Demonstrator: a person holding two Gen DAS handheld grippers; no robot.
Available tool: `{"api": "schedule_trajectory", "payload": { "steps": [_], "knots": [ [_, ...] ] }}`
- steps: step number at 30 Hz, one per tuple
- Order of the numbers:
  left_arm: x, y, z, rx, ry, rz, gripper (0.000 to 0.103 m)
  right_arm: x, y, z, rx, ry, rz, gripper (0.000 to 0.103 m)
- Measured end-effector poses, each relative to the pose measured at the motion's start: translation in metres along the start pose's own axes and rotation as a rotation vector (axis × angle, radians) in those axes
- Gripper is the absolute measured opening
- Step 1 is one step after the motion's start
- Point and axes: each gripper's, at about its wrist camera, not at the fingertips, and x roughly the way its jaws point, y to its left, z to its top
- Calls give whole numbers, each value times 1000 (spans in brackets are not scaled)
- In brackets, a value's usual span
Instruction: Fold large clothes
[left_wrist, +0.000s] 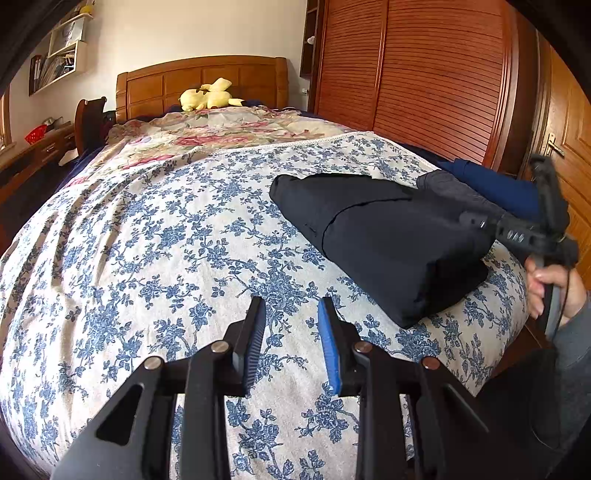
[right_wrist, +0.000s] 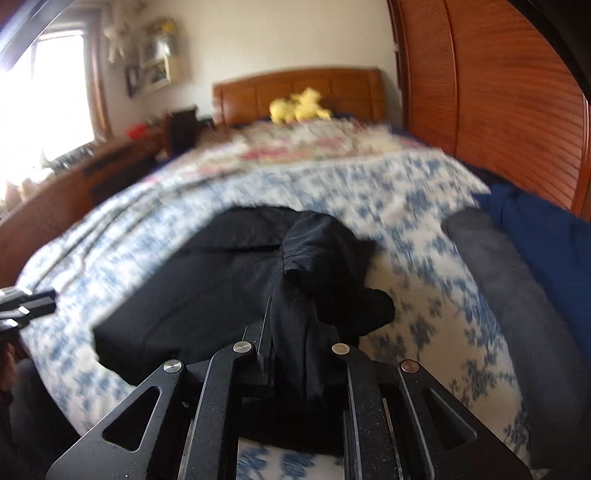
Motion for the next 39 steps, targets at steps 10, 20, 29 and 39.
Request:
{"api": "schedule_trajectory", "payload": {
  "steps": [10,20,29,39],
  "knots": [
    [-8,-11,3,24,-13,-8,27,-17,10,6,-38,-86,-70,50],
    [-16,-25,5,67,-33,-13,27,-21,58,12,-150,-120,26,51],
    [-12,-21,2,62,-23,-8,27,7,111,8,-230,-58,169,51],
    [17,-11,18,81,-22,-60,30,44,105,-24,-222,116,122,51]
  ]
}}
